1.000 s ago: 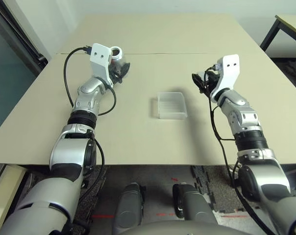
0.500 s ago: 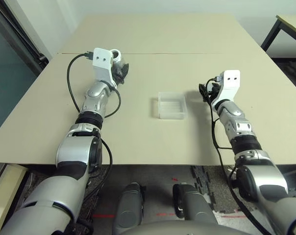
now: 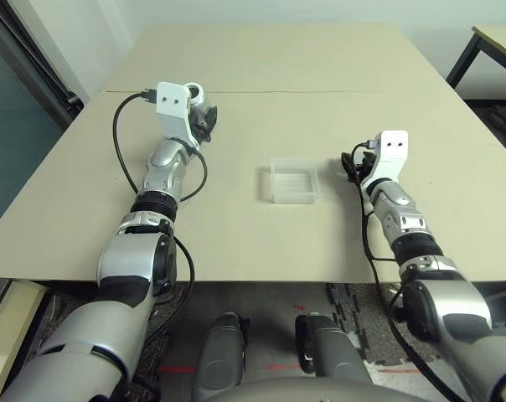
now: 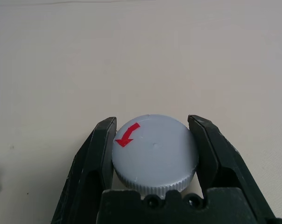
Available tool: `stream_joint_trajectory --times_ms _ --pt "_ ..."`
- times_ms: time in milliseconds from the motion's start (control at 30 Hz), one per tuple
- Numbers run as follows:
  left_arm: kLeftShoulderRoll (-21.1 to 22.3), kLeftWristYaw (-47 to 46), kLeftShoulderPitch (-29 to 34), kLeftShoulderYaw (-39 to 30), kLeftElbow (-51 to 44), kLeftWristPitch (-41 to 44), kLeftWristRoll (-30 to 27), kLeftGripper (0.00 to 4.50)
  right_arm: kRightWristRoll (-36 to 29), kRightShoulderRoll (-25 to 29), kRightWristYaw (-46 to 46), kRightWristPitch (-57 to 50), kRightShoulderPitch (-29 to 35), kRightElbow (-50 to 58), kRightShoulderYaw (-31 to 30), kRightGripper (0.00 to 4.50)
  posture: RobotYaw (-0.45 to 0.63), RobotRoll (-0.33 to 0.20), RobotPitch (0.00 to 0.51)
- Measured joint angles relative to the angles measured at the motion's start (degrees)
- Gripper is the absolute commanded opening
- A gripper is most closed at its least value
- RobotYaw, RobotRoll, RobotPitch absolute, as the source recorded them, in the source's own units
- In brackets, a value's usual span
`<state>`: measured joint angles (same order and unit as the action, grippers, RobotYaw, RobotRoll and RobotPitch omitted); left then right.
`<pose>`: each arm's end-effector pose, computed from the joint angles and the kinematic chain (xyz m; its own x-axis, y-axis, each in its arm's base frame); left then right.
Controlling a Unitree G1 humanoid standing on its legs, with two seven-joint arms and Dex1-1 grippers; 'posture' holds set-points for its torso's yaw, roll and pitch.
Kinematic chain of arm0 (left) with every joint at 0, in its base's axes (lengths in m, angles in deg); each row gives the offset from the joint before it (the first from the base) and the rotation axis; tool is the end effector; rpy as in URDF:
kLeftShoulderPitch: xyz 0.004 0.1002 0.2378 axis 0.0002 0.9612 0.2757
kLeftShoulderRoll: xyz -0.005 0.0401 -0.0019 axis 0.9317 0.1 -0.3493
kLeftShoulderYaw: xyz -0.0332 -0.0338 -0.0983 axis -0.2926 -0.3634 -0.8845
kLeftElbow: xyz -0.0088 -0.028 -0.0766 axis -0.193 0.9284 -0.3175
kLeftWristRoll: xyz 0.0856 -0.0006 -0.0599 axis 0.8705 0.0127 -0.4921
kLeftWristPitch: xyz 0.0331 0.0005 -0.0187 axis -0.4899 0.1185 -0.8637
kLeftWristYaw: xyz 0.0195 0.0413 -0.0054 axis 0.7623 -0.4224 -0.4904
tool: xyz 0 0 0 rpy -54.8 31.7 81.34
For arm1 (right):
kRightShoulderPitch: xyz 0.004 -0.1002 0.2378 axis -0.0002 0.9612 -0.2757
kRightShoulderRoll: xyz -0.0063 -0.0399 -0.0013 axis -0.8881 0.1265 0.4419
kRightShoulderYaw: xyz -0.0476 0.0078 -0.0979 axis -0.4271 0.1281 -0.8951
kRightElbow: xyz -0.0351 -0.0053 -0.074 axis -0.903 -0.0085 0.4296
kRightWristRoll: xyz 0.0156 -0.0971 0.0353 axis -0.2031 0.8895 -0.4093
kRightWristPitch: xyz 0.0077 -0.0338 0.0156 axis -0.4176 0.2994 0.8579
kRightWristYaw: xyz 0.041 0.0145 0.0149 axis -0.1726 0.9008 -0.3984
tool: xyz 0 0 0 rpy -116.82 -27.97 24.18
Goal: Pour the medicine from the bottle into the box.
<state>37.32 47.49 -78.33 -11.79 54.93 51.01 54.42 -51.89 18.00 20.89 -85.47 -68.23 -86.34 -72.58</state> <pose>0.3666 0.2022 0.1373 0.9763 -0.1900 0.1038 0.1859 0.9814 0.0480 0.3311 -0.1957 0.0684 0.9893 0.0812 -0.1212 -0.0727 0.9946 0.0735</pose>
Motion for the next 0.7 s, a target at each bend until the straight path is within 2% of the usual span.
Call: stream_joint_trajectory --times_ms 233,300,333,400,433,700 --pt "-0.01 0.00 0.00 -0.40 0.85 0.34 -0.04 2.49 0.58 0.00 0.49 -0.35 -0.34 -0.31 -0.07 2.56 0.04 0.000 0.083" --pt "-0.02 0.00 0.00 -0.48 0.97 0.67 -0.04 2.49 0.68 0.00 0.63 -0.54 -0.34 -0.31 -0.09 3.30 0.04 0.000 0.082" --pt "-0.02 0.02 0.01 -0.52 1.05 0.93 -0.05 2.49 0.71 -0.01 0.76 -0.57 -0.34 -0.31 -0.09 3.51 0.04 0.000 0.083" --pt "-0.04 0.08 0.01 -0.65 1.25 1.82 -0.06 2.49 0.86 -0.01 0.93 -0.62 -0.34 -0.31 -0.10 4.29 0.03 0.000 0.083" --pt "-0.04 0.10 0.01 -0.75 1.39 2.59 -0.06 2.49 0.94 -0.01 0.95 -0.68 -0.34 -0.31 -0.09 4.50 0.03 0.000 0.083" --pt "-0.04 0.04 -0.12 -0.88 3.90 7.73 -0.02 2.49 0.94 0.47 1.49 -2.72 0.07 2.22 -0.08 4.50 0.02 0.000 0.081"
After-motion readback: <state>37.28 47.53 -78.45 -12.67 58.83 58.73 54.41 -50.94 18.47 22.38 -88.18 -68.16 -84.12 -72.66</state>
